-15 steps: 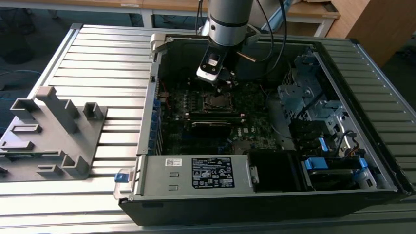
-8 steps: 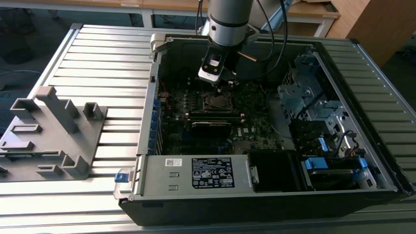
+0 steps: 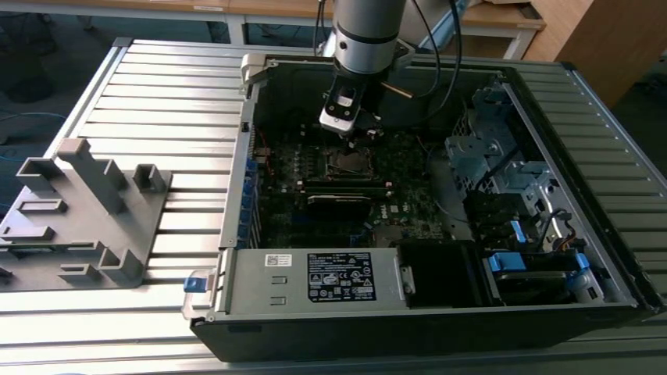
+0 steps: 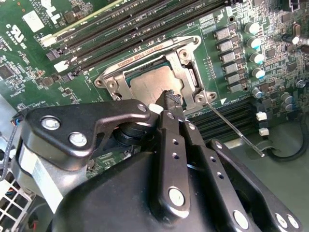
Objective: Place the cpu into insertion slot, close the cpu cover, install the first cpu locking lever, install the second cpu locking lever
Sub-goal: 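Close the cpu cover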
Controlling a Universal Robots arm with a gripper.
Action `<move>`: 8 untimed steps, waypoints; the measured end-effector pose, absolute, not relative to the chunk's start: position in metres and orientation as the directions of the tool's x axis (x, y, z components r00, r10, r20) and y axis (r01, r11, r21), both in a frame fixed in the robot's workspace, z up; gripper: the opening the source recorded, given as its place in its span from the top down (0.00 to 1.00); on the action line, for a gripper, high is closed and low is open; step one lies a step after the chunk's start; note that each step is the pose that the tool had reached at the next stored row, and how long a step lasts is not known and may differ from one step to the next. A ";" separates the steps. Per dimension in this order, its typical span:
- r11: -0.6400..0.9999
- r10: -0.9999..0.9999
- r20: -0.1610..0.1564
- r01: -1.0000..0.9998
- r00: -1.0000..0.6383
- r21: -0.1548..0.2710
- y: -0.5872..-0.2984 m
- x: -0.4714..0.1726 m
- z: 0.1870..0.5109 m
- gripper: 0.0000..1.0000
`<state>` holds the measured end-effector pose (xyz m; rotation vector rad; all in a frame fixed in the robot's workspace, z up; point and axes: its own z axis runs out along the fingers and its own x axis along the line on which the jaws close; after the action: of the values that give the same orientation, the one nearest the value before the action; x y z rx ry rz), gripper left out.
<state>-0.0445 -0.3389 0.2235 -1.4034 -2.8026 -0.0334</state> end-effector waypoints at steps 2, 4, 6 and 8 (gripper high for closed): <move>0.614 0.789 0.016 0.789 -0.614 0.016 -0.339 -0.044 0.223 0.89; 0.627 0.779 0.016 0.779 -0.627 0.016 -0.339 -0.044 0.223 0.89; 0.628 0.778 0.016 0.778 -0.629 0.016 -0.339 -0.044 0.223 0.89; 0.628 0.777 0.016 0.778 -0.629 0.016 -0.339 -0.044 0.223 0.89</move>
<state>-0.0445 -0.3389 0.2233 -1.3504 -2.8281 -0.0333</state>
